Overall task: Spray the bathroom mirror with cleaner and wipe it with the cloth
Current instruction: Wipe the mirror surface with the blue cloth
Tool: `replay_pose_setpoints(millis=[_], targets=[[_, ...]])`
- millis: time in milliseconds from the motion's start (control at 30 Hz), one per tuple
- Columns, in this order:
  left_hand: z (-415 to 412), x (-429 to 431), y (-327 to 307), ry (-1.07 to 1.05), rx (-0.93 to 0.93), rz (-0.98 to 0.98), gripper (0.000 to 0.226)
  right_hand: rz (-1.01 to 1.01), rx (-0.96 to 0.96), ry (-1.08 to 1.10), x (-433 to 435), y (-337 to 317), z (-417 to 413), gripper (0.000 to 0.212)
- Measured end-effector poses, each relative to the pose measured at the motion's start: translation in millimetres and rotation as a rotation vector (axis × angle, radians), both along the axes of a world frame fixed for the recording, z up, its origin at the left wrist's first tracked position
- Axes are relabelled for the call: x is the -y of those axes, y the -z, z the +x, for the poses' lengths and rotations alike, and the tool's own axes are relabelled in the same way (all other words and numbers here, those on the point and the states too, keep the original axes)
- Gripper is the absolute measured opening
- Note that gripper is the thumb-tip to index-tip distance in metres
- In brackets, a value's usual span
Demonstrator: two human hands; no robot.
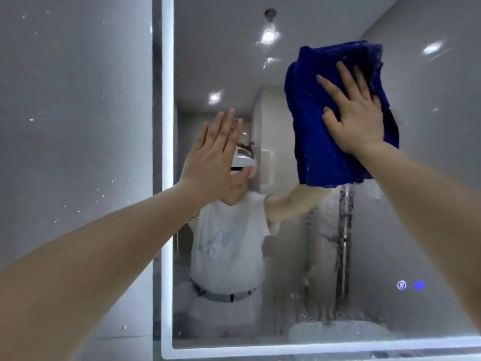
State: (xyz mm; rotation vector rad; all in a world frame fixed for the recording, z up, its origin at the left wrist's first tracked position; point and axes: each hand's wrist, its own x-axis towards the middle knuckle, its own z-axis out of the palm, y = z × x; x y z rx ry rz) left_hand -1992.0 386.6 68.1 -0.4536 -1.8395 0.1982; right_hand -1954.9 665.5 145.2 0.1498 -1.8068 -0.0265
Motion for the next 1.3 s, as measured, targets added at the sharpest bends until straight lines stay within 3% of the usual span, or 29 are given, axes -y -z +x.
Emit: replay_pose_setpoints(millis=[133,433,733,1300], targets=[[6.3,-19.1,1.1,-0.017,0.012,0.102,0.084,-0.019,0.001,-0.005,-38.7,3.6,3.1,0.056],[38.1,-204.5,-42.4,0.182,-0.019,0.146,0.063,0.04,-0.012,-0.011,-105.2,8.1,10.5,0.058],[39.0,-300.5,-39.6,0.204,-0.016,0.173,0.062,0.014,-0.017,0.002,-196.7,8.4,15.4,0.059],[15.8,-301.8,-37.1,0.171,-0.073,0.17,0.062,-0.059,-0.034,-0.005,-205.2,15.1,15.5,0.058]])
